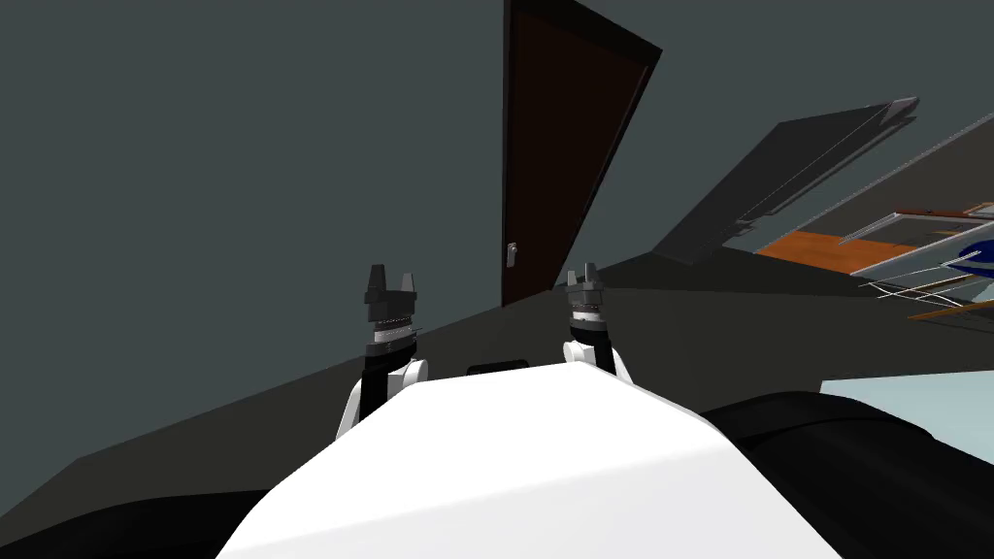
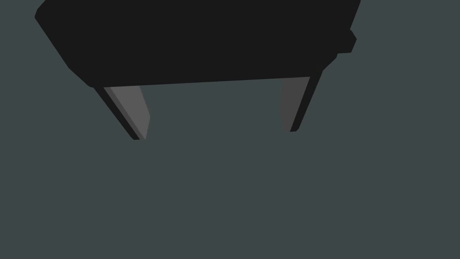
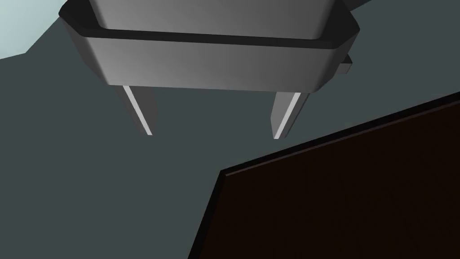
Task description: Pull the door open
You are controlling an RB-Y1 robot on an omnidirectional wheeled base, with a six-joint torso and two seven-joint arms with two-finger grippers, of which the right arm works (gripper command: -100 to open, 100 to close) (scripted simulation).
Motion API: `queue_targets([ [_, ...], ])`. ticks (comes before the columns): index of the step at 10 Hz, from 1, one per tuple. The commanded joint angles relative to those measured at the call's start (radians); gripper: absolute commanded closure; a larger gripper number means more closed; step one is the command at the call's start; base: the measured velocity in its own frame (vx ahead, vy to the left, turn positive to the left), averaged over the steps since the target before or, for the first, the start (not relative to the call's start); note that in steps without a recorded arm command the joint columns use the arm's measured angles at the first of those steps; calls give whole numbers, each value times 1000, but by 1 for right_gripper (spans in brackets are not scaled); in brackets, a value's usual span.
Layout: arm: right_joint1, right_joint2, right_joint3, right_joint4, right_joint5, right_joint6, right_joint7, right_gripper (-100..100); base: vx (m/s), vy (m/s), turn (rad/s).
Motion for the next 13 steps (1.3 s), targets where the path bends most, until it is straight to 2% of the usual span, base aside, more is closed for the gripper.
queue_targets([
  [1, -2, -10, 9, 13, -35, -8, -11, -100, -11, -80, 240],
  [4, -5, -28, 25, 35, -96, -23, -31, -100, 122, -46, 190],
  [9, -14, -72, 66, 91, -243, -60, -80, -100, 91, -67, 199],
  [10, -14, -72, 66, 91, -251, -60, -80, -100, 43, -69, 60],
  [12, -18, -93, 87, 119, -319, -78, -105, -100, 45, -61, 150],
  [13, -18, -93, 87, 119, -328, -78, -105, -100, 46, -57, 98],
])
